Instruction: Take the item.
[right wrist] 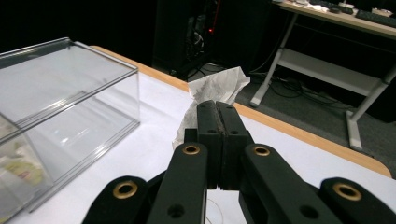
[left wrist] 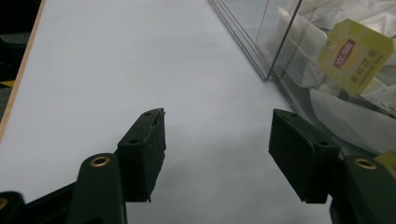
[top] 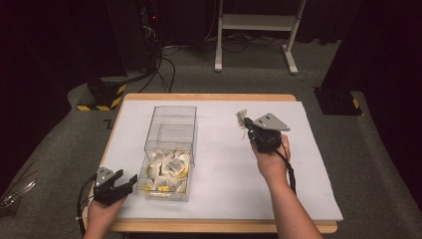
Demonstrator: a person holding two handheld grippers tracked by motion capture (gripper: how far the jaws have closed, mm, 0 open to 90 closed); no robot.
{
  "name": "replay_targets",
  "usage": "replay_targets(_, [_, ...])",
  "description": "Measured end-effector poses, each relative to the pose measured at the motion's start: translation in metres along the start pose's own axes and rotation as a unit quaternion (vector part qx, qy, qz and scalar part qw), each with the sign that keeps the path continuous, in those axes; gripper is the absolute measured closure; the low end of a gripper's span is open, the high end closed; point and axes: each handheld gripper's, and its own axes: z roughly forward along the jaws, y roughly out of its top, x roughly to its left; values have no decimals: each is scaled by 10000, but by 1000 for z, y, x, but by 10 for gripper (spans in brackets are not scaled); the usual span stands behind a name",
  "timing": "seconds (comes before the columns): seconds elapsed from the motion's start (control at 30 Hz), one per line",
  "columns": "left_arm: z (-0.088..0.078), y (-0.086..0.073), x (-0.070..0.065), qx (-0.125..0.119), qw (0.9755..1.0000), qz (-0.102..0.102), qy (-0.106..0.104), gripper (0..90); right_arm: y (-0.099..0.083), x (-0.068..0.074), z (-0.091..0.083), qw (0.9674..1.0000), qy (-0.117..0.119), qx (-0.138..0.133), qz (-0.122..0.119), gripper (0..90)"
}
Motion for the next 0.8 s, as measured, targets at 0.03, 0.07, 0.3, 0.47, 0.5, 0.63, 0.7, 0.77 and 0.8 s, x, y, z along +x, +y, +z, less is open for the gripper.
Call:
replay_targets(0.03, [0,0,0,-1,10000,3,0,366,0,-2,1,10000,-28,14,18,897])
replay_targets(0.07, [0,0,0,-18,10000,-23,-2,366,0,-4,2,10000,-55,21,38,897])
replay_targets(0.3, [0,0,0,2,10000,7,-13,366,3,-19,5,9996,-249,35,103,897])
replay_targets(0.47, [0,0,1,15,10000,26,-8,366,7,-30,5,9991,-398,25,126,897])
replay_targets(0.5, [0,0,1,14,10000,25,-10,366,8,-32,6,9990,-426,24,136,897])
replay_targets(0.63, [0,0,1,25,10000,30,-7,366,9,-40,6,9985,-535,40,143,897])
replay_targets(0.7, [0,0,1,25,10000,33,-9,366,11,-43,6,9983,-559,18,157,897])
replay_targets(0.77, [0,0,0,-23,10000,-32,-8,366,13,-46,6,9981,-594,-16,165,897])
replay_targets(0.8, [0,0,0,-15,10000,-33,-6,366,14,-47,5,9981,-594,-23,178,897])
